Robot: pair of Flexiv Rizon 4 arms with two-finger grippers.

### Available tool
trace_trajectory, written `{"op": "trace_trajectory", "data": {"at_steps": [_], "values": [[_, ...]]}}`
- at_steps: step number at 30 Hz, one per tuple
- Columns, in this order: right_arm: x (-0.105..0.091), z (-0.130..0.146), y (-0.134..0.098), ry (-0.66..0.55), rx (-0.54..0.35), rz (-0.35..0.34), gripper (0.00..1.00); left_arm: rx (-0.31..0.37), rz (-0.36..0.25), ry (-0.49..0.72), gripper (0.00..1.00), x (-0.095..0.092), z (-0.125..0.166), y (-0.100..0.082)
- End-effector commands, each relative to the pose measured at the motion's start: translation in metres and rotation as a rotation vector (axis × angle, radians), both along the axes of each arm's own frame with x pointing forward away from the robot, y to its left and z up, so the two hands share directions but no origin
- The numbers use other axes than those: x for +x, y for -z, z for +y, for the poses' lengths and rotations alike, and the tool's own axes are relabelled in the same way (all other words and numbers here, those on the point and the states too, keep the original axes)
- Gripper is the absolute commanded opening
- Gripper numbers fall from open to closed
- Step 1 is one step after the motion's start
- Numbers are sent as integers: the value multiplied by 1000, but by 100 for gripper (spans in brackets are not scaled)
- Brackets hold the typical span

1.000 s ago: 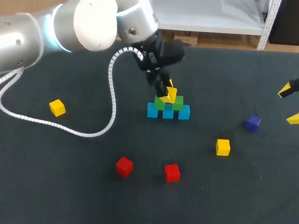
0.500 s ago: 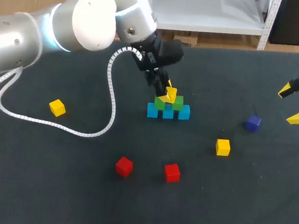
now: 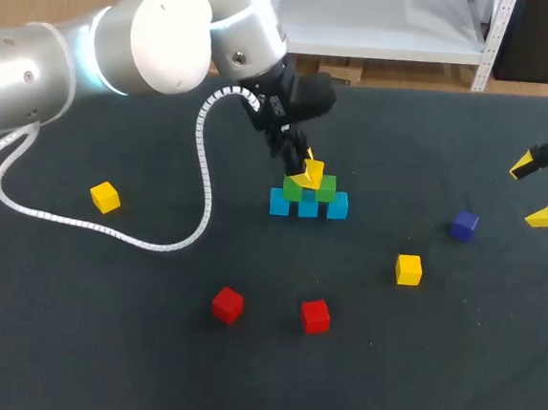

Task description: Place the blue cubes, place green cubes on the blue cubes, place the yellow cubes on the green cubes, then place the red cubes on the yellow cubes, and place purple cube on the red cubes.

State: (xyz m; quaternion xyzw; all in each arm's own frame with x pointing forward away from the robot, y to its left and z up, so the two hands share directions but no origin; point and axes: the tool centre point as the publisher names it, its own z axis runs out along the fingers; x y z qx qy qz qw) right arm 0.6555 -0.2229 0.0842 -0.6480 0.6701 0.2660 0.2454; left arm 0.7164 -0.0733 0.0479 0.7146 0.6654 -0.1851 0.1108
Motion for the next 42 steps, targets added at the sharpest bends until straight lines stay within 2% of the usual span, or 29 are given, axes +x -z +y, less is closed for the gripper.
{"op": "trace_trajectory", "data": {"at_steps": [1,8,11,12,13,14,25,33,42], "values": [[1,0,1,-2,3,0,100,-3,-3,-3,45,-3,2,0],[1,0,1,-2,3,0,100,-5,-4,-2,53,-4,1,-1],[1,0,1,-2,3,0,100,-10,-5,-1,71,-4,-1,-1],[1,0,1,-2,3,0,100,-14,-5,3,86,-4,-2,-2],[1,0,1,-2,3,0,100,-16,-5,5,93,-4,-3,-2],[1,0,1,-2,3,0,100,-17,-6,8,95,-4,-5,-2],[1,0,1,-2,3,0,100,-30,-17,35,93,-1,-20,-5],[1,0,1,-2,3,0,100,-43,-29,50,86,5,-30,-11],[1,0,1,-2,3,0,100,-51,-29,70,87,7,-38,-11]]}}
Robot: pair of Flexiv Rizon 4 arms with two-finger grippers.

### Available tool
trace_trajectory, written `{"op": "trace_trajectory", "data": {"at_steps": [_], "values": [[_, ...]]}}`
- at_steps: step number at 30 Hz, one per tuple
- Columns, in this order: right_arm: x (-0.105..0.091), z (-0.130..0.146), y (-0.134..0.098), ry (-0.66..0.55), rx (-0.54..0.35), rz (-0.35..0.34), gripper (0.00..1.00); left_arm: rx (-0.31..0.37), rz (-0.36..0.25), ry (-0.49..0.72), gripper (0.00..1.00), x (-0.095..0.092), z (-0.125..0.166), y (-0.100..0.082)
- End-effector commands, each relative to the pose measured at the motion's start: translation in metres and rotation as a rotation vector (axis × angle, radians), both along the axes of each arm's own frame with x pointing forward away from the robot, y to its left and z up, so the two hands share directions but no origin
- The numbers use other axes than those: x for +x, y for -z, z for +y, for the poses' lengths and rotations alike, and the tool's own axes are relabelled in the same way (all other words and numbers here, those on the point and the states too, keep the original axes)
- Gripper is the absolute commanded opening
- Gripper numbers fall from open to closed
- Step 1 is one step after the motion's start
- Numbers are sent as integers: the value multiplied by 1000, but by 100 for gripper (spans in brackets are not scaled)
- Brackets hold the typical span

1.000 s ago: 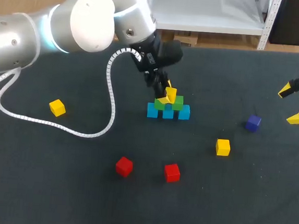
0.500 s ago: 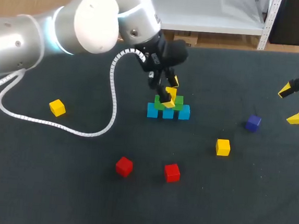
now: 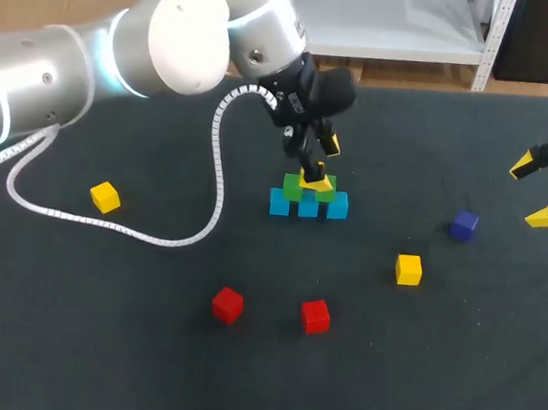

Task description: Place the blue cubes, place green cubes on the blue cubes, place the yellow cubes on the green cubes, then place the red cubes on the yellow cubes, and place purple cube on the red cubes.

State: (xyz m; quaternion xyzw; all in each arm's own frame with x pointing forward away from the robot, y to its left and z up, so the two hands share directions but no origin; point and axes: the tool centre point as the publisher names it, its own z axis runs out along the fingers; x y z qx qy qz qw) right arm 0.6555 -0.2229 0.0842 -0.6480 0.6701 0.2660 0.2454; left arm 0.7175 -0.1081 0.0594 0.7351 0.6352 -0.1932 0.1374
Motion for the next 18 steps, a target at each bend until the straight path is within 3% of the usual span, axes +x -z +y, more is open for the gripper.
{"op": "trace_trajectory", "data": {"at_steps": [1,18], "values": [[1,0,1,-2,3,0,100,5,10,9,87,6,-4,1],[1,0,1,-2,3,0,100,2,16,14,91,11,-5,4]]}}
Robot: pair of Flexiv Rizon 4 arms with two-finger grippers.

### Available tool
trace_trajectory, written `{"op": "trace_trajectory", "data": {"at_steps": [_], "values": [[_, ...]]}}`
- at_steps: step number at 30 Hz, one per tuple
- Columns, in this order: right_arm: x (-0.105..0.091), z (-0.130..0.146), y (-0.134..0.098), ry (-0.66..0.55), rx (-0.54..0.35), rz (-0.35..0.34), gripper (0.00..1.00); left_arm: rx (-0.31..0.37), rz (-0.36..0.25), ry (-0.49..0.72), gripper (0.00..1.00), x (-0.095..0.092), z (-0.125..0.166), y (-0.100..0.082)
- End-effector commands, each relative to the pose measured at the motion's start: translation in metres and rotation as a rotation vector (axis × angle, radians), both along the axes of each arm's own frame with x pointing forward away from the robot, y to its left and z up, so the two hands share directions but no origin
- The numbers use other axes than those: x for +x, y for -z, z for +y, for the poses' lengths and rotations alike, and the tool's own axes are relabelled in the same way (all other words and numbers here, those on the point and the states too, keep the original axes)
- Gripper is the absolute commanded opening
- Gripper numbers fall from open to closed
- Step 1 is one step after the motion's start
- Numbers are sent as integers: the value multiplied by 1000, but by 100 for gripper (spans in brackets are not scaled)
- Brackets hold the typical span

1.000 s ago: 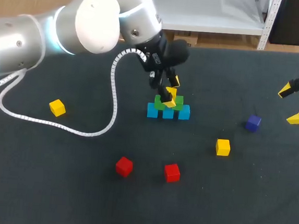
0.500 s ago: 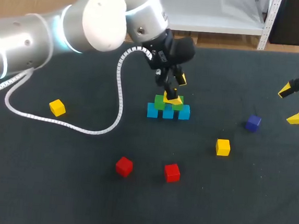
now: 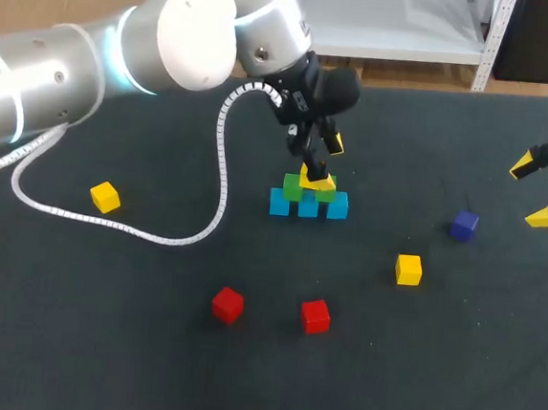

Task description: Place the blue cubes, place green cubes on the blue cubes, place the yellow cubes on the green cubes, then place the red cubes on the yellow cubes, and place purple cube on the red cubes.

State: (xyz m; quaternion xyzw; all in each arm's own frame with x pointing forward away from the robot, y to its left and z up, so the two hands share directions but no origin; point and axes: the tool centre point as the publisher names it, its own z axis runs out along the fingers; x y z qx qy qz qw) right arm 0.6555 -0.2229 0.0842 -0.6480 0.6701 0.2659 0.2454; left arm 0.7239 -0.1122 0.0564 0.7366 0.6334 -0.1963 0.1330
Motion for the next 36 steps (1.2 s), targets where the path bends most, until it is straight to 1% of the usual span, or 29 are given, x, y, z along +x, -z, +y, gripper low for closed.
{"op": "trace_trajectory", "data": {"at_steps": [1,9,18,33,36], "values": [[1,0,1,-2,3,0,100,0,6,8,91,5,-1,1],[1,0,1,-2,3,0,100,2,1,10,87,9,0,1],[1,0,1,-2,3,0,100,10,-2,14,89,13,2,2],[1,0,1,-2,3,0,100,11,-1,18,89,18,0,3],[1,0,1,-2,3,0,100,12,0,19,90,18,0,3]]}}
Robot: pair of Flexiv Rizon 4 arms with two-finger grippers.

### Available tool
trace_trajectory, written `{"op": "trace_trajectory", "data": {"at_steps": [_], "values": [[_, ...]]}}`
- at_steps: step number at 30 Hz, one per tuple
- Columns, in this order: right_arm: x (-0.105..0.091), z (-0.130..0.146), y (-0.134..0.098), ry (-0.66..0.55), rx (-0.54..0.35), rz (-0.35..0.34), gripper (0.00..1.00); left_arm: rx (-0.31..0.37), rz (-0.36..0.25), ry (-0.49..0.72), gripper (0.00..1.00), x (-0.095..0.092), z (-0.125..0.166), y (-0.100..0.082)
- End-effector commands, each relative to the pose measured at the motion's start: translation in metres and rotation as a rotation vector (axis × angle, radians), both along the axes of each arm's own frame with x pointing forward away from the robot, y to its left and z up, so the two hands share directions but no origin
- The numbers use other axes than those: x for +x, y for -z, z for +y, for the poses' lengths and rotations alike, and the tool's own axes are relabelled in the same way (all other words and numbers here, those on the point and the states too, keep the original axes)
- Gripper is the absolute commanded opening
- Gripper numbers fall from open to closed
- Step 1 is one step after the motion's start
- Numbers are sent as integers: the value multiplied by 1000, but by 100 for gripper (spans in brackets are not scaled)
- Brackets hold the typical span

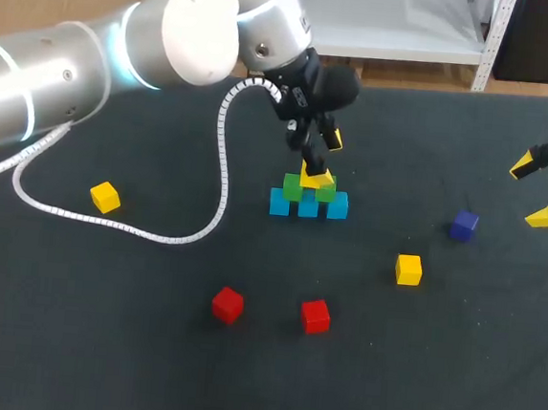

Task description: Place the blue cubes, place green cubes on the blue cubes, place the yellow cubes on the green cubes, then place the red cubes on the yellow cubes, and place purple cube on the red cubes.

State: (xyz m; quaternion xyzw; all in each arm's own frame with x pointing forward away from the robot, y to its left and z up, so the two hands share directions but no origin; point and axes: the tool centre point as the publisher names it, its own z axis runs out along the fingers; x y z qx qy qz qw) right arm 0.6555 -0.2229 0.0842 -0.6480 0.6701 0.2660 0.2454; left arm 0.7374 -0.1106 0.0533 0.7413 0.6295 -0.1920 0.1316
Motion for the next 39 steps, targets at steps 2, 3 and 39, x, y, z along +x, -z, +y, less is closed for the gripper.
{"op": "trace_trajectory", "data": {"at_steps": [2,3,39], "values": [[1,0,1,-2,3,0,100,4,7,10,91,5,-2,-1],[1,0,1,-2,3,0,100,1,5,12,92,5,-2,-2],[1,0,1,-2,3,0,100,-15,-78,203,100,-60,165,-75]]}}
